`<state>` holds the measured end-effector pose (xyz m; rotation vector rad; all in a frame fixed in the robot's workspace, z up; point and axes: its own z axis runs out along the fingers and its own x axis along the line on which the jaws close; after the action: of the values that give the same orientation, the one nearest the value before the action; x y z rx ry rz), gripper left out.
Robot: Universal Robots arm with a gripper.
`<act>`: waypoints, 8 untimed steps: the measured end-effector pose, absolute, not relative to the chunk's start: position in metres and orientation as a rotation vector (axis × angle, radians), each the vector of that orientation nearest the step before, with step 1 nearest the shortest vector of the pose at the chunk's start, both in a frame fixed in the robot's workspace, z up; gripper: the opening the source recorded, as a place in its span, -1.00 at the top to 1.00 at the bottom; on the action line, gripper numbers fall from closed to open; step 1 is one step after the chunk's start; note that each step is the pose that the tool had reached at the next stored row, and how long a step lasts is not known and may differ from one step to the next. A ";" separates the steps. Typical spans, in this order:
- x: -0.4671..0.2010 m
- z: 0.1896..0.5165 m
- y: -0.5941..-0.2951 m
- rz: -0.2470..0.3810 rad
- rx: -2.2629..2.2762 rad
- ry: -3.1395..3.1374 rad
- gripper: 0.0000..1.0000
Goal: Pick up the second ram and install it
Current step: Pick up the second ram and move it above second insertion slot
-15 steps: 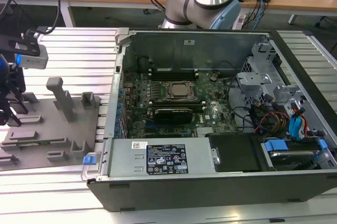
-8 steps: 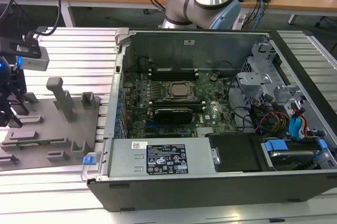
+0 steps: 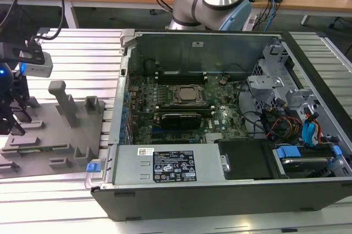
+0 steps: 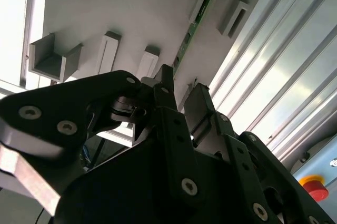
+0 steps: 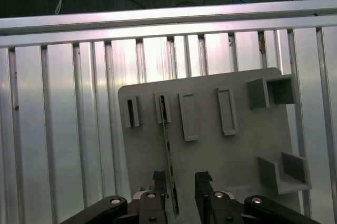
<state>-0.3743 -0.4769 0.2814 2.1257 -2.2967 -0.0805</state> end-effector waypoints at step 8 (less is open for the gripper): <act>-0.374 0.275 -0.482 -0.080 2.126 -2.297 0.28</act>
<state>-0.3743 -0.4820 0.2745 2.1257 -2.2967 -0.0805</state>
